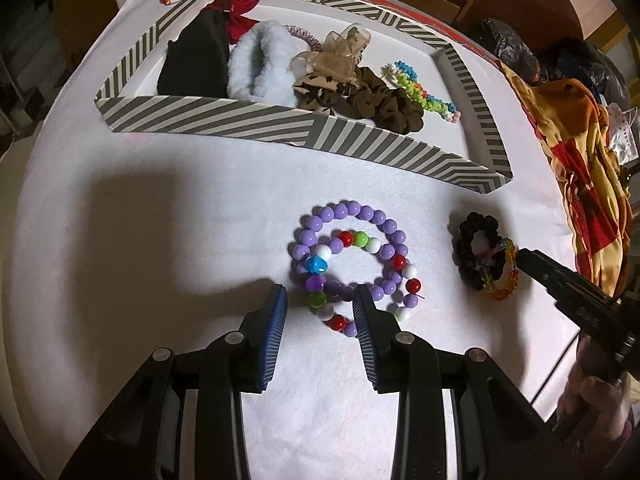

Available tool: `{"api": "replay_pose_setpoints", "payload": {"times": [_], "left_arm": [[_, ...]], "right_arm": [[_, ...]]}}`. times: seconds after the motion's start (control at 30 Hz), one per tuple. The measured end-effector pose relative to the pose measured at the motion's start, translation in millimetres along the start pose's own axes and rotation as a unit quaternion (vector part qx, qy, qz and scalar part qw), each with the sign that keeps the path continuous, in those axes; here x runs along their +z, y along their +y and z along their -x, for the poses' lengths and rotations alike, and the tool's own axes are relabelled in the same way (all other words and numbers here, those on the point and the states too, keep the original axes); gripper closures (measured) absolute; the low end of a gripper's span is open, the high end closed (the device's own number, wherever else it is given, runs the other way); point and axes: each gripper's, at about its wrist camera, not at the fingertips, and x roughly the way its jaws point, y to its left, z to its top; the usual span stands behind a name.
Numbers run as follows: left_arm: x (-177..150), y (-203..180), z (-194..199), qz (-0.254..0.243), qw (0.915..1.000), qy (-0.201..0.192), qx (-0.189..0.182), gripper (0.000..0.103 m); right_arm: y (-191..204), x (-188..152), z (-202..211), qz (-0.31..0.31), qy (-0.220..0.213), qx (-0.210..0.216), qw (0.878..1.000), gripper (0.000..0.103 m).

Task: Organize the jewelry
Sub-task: 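Grasp the multicolour beaded bracelet with the left gripper while the right gripper grasps the amber bead bracelet, then carry both bead bracelets into the striped tray and open both grippers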

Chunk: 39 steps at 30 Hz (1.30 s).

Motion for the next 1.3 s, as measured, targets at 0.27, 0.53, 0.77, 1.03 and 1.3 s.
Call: {"api": "replay_pose_setpoints", "payload": {"times": [0.27, 0.53, 0.77, 1.03, 1.3], "left_arm": [[-1, -2, 0, -0.003, 1.0000, -0.004, -0.002, 0.090], [-2, 3, 12, 0.008, 0.9994, -0.009, -0.032, 0.102], [1, -5, 46, -0.002, 0.9985, -0.035, -0.042, 0.102], [13, -20, 84, -0.025, 0.9968, -0.073, -0.020, 0.102], [36, -30, 106, -0.043, 0.9935, -0.106, 0.001, 0.102]], "right_arm": [[1, -4, -15, 0.029, -0.005, -0.027, 0.999, 0.089], [2, -1, 4, 0.016, -0.015, 0.014, 1.000, 0.094], [10, 10, 56, 0.015, -0.059, 0.070, 0.996, 0.094], [18, 25, 99, 0.029, -0.096, 0.096, 0.990, 0.094], [26, 42, 115, 0.045, -0.114, 0.098, 0.988, 0.094]]}}
